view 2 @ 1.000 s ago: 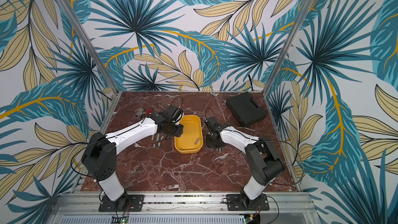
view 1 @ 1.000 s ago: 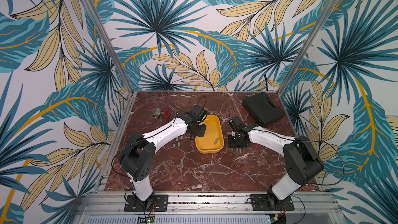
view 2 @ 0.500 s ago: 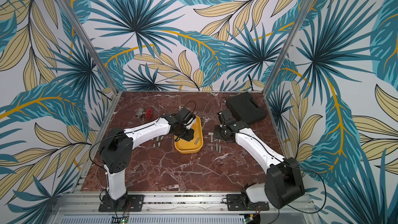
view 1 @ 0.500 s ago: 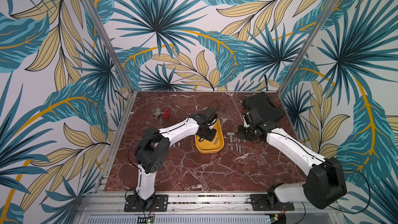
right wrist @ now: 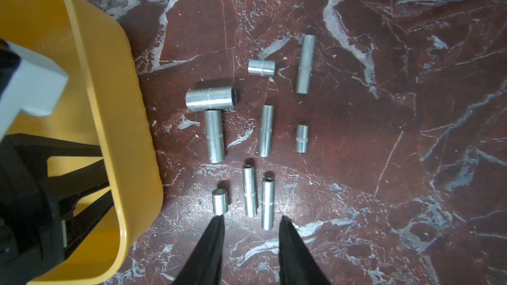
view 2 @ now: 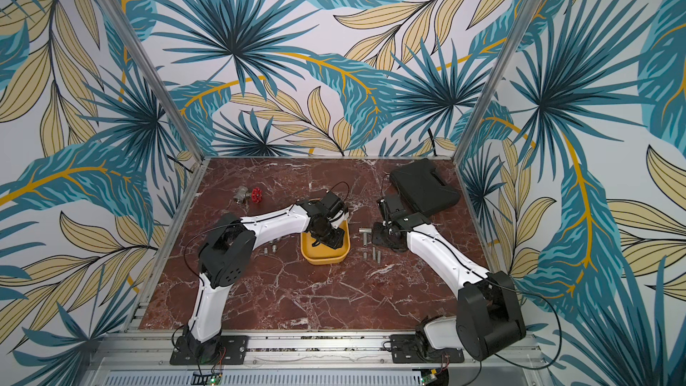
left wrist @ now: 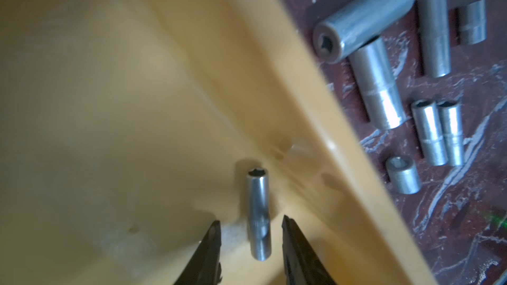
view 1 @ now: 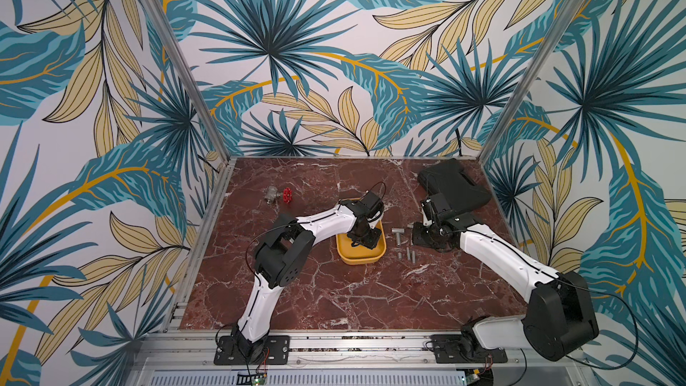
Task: Take out the socket from the storage box
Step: Pick up the socket head from the storage box.
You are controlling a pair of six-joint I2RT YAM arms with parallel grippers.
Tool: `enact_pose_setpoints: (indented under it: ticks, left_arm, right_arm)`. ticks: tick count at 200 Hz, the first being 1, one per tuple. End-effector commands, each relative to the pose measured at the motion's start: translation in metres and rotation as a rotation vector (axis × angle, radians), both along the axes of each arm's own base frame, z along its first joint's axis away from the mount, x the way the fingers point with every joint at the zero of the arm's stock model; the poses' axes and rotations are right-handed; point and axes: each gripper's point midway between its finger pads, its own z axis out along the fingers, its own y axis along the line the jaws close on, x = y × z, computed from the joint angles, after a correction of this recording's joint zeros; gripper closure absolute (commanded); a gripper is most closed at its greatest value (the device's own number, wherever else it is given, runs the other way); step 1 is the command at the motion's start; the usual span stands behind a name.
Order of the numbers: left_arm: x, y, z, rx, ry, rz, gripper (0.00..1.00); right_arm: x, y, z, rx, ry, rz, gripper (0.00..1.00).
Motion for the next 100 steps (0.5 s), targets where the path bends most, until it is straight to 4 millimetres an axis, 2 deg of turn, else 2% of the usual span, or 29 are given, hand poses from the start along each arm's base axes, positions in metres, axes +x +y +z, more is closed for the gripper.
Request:
enact_pose_setpoints:
  ticks: [1,31,52,81,100]
  left_arm:
    - [0.011,-0.010,-0.002,-0.010,-0.028,-0.005,0.60]
    - [0.016,-0.002,-0.016,0.052,-0.033,0.033,0.62]
    - [0.016,0.011,-0.026,0.130,-0.029,0.051,0.66]
    - [0.012,0.035,-0.036,0.249,-0.020,0.070,0.76]
    - [0.010,0.042,-0.036,0.271,-0.026,0.070,0.82]
  right_arm:
    - [-0.008,-0.002,-0.007,0.005,0.028,-0.006,0.64]
    - [-0.011,-0.003,-0.011,0.007,0.033,-0.014,0.64]
    - [-0.012,-0.002,-0.012,0.014,0.039,-0.014,0.64]
    - [-0.012,-0.002,-0.014,0.014,0.040,-0.012,0.65]
    - [-0.012,-0.001,-0.015,0.016,0.043,-0.011,0.66]
